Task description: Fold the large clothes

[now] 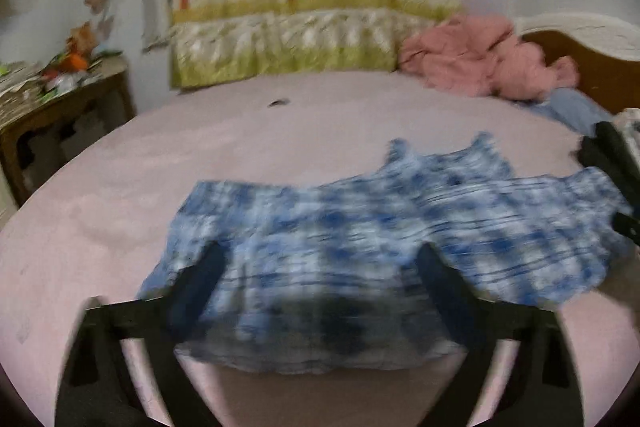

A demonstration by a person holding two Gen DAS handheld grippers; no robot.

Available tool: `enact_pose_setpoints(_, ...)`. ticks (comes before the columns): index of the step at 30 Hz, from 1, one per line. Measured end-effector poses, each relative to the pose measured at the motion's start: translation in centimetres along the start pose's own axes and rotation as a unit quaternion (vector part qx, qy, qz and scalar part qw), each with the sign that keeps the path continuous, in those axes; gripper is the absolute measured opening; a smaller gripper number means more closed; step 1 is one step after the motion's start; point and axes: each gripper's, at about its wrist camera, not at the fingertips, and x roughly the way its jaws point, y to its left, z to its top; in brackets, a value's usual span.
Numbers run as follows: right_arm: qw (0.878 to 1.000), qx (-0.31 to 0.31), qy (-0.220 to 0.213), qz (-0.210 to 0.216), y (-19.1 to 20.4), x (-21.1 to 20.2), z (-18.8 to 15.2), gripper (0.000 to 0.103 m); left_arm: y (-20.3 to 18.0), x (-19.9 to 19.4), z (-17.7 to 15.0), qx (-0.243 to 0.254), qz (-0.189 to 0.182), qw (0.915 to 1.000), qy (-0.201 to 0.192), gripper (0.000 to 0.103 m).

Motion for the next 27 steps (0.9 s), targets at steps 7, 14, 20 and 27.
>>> enact_pose_setpoints(7, 0.992, -0.009, 0.036, 0.121, 1.5, 0.4, -0.2, 0.064, -0.8, 1.5, -0.8, -0.016, -0.124, 0.9896, 0.070, 0.013)
enact_pose_setpoints(14, 0.990, -0.014, 0.110, 0.088, 2.3, 2.8, -1.2, 0.023, -0.2, 2.5, -2.4, -0.048, -0.109, 0.9860, 0.116, 0.003)
enact_pose_setpoints(20, 0.992, -0.040, 0.098, 0.071, 3.0, 2.3, -1.6, 0.022, -1.5, 2.1, -2.5, -0.010, -0.081, 0.9902, 0.113, 0.003)
enact_pose_setpoints(27, 0.993, 0.037, 0.047, 0.104, 0.3, 0.0, -2.0, 0.023, -1.0, 1.1, -1.9, -0.014, -0.108, 0.9908, 0.081, 0.006)
